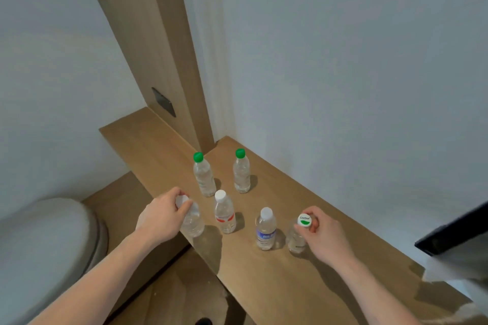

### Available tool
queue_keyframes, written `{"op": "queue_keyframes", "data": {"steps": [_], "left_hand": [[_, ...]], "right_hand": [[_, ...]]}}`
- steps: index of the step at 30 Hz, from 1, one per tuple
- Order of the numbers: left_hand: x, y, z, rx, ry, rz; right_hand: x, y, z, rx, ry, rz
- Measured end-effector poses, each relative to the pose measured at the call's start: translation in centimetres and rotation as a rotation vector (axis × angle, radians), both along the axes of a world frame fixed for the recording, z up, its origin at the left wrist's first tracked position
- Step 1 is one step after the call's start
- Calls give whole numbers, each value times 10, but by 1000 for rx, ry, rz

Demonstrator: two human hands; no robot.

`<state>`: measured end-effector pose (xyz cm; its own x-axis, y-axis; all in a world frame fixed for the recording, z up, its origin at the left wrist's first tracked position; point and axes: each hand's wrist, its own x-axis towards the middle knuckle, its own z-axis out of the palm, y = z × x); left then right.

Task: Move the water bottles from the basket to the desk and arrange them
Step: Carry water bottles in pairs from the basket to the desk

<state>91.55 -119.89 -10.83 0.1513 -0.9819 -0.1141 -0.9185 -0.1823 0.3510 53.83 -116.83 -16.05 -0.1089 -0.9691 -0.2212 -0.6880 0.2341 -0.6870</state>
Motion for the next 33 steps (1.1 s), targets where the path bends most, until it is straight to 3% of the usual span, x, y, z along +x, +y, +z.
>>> {"op": "queue_keyframes", "data": {"steps": [10,22,29,33], "left_hand": [[26,-81,-45,96,-14,-280],[54,-122,-62,171,28,-581],[70,-133,-29,242,-119,-723],[44,-131,21,124,-51,-792]], "right_hand": [[19,2,-25,107,-13,-241],[63,20,-18,206,107,-538],[97,48,17,206,39,-652],[110,69,41,180,4,-658]]}}
